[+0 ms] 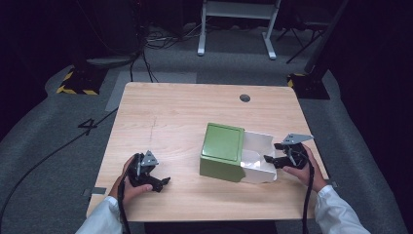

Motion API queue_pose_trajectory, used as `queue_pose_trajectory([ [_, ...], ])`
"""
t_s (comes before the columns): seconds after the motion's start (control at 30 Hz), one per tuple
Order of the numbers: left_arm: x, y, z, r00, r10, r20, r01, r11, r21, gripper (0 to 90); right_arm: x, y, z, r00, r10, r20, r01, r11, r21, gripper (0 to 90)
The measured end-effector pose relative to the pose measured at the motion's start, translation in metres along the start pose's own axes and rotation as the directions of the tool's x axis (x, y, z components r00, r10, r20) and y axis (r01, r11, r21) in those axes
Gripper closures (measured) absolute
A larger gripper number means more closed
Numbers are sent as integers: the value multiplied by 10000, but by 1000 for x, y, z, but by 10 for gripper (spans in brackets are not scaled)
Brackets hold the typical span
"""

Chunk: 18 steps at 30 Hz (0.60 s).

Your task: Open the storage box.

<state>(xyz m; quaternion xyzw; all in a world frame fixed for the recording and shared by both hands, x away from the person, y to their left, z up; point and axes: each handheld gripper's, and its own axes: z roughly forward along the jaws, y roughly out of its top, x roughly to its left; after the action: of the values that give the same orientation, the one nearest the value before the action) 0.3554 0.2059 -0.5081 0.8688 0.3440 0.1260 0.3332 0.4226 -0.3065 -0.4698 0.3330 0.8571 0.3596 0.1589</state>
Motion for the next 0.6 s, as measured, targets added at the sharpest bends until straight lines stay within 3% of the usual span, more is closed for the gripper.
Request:
queue_pose_trajectory([
  [0.6, 0, 0, 0, 10000, 7, -15, -7, 10000, -17, 3, -1, 3, -14, 9999, -89, 62, 91, 9991, -420, 250],
])
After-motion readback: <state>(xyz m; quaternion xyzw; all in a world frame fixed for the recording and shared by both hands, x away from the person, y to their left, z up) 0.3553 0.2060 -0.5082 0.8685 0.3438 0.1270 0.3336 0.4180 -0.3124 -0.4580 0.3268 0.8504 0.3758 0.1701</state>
